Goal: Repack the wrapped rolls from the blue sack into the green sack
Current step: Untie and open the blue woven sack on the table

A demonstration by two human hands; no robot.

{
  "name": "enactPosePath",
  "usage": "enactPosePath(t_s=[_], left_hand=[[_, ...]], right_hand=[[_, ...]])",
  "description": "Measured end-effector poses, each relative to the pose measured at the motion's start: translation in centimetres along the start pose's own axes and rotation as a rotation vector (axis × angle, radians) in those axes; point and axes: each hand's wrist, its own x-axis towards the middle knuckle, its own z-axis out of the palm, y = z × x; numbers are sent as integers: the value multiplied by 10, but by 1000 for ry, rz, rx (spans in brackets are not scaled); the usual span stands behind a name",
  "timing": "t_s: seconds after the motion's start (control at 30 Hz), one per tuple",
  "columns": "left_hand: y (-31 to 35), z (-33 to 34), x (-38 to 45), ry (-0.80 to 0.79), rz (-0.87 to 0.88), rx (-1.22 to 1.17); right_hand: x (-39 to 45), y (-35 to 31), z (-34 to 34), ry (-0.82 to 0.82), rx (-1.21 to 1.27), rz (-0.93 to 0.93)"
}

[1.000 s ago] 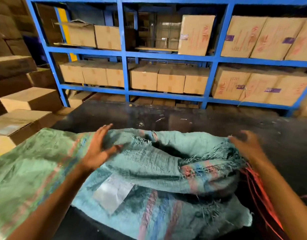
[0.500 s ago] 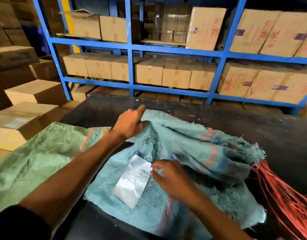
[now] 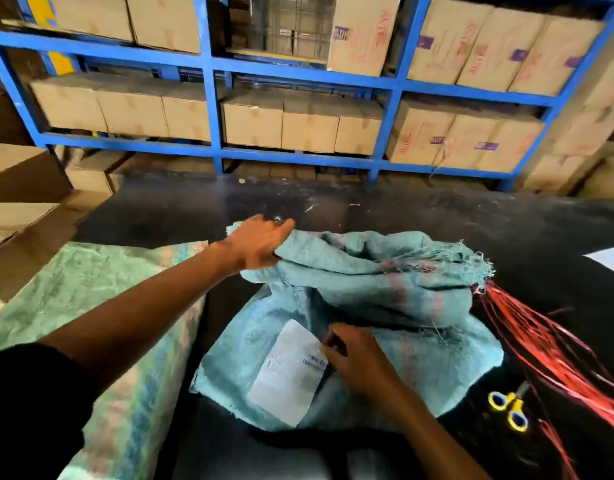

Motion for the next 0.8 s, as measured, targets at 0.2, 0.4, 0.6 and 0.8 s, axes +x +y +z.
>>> enactPosePath(t_s=[0.2,0.4,0.6,0.8], left_hand=[[-5,67,-23,-93,-262,75],[-2,87,-38,-110,-458,47],[1,83,-59,-113,-605,48],[83,32,-110,-61,-469,-333]], right_hand=[[-68,-3,-15,-40,224,-49],[-132,-16,-40,89,360,-44],[-191,-25,-68,514,482,74],[-217,-22,-49,393,530,143]])
